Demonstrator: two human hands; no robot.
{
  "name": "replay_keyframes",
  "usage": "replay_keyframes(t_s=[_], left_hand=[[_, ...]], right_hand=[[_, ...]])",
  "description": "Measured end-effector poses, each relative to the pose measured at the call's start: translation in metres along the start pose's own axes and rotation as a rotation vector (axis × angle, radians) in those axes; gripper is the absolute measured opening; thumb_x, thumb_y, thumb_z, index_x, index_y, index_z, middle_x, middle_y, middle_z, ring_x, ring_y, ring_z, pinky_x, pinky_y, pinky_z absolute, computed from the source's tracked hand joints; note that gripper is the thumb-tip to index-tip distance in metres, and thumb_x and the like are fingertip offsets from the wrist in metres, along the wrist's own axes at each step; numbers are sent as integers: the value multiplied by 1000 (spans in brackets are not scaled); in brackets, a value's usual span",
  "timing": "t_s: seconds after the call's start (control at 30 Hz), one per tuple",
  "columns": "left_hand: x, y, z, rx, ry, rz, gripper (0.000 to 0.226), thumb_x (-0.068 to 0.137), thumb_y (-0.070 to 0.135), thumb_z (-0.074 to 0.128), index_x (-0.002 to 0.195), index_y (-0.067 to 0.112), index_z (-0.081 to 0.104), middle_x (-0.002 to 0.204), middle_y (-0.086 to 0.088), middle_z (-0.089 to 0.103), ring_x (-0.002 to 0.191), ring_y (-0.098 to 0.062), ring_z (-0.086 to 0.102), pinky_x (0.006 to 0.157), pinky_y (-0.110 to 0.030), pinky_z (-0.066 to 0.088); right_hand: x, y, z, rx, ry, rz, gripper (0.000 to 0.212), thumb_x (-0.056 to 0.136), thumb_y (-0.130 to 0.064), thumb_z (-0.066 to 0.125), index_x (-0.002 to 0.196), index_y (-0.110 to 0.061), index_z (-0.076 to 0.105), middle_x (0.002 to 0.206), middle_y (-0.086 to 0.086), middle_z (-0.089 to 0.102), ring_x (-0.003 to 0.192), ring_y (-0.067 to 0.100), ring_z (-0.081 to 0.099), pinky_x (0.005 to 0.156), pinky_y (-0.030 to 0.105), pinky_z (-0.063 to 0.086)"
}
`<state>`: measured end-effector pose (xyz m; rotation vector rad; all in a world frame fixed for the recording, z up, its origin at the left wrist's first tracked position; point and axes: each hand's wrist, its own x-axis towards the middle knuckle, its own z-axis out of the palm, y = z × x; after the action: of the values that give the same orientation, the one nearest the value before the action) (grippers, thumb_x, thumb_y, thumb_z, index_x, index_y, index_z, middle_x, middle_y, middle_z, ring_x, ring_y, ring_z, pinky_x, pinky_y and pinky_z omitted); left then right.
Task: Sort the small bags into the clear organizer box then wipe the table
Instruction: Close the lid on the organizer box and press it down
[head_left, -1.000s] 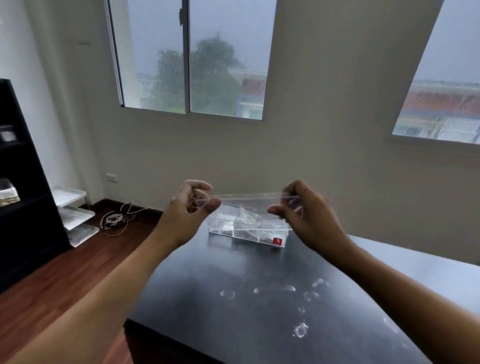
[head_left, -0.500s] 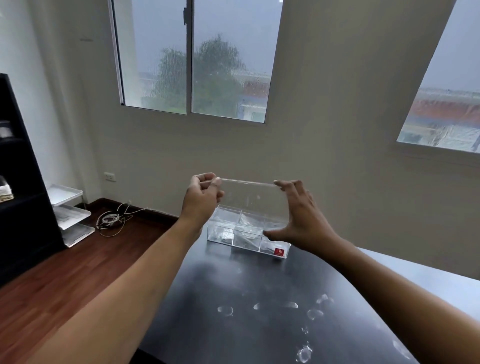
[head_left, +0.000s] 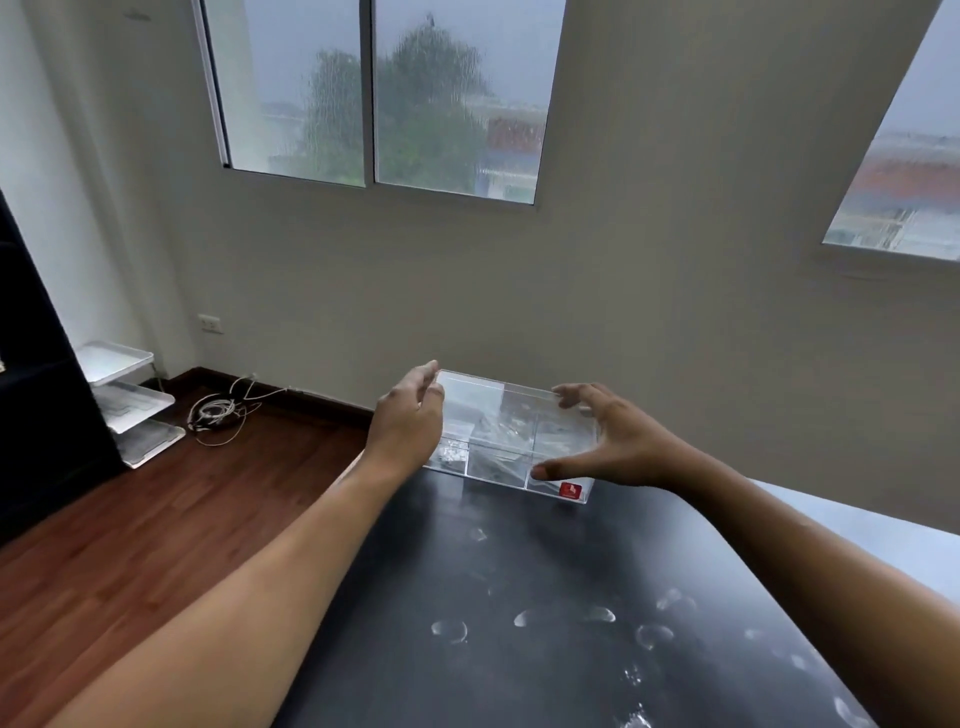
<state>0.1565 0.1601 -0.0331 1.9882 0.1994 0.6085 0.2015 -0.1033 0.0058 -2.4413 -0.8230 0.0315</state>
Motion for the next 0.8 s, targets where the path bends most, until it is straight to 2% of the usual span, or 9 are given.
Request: replay_keyframes(t_s=[0.07, 0.2, 0.33, 0.53, 0.63, 0.8], left_hand=[[0, -4, 1, -6, 2, 3, 42, 101, 20, 47, 142, 16, 56, 143, 1, 60, 132, -13, 54, 116, -32, 38], [-1, -7, -2, -43, 4, -19, 40, 100, 21, 49, 139, 17, 58, 138, 2, 63, 126, -8, 57, 110, -26, 40], [-1, -7, -5, -31, 12, -37, 37, 99, 23, 54, 135, 18, 62, 132, 2, 68, 120, -7, 61, 107, -25, 44], [-1, -8, -6, -14, -9, -31, 41, 99, 18, 52, 139, 14, 60, 136, 2, 65, 124, -7, 58, 107, -21, 39], [0, -9, -6, 1, -9, -34, 41, 98, 19, 52, 138, 15, 60, 136, 2, 65, 123, -7, 59, 105, -20, 39], [-1, -7, -7, 62, -6, -7, 42, 97, 20, 54, 139, 13, 59, 136, 0, 65, 125, -9, 59, 109, -23, 40]], right_hand=[[-1, 3, 4, -12, -11, 8, 107, 60, -62, 90, 148, -23, 44, 135, -12, 51, 123, 4, 49, 112, 24, 34], [3, 2, 5, 4, -27, 20, 110, 56, -67, 89, 148, -25, 45, 133, -14, 53, 122, 5, 52, 114, 30, 39], [8, 0, 5, -23, -54, 14, 111, 55, -69, 88, 147, -27, 45, 134, -16, 53, 125, 3, 50, 112, 26, 37], [13, -4, 2, -88, -84, -8, 115, 54, -73, 86, 149, -22, 44, 137, -12, 53, 127, 6, 51, 114, 28, 37], [15, -3, -1, -82, -112, -6, 117, 53, -72, 87, 149, -21, 45, 135, -12, 56, 124, 5, 54, 113, 28, 40], [20, -6, -7, -94, -166, 5, 113, 54, -68, 90, 148, -24, 46, 131, -16, 58, 119, 2, 56, 107, 21, 41]])
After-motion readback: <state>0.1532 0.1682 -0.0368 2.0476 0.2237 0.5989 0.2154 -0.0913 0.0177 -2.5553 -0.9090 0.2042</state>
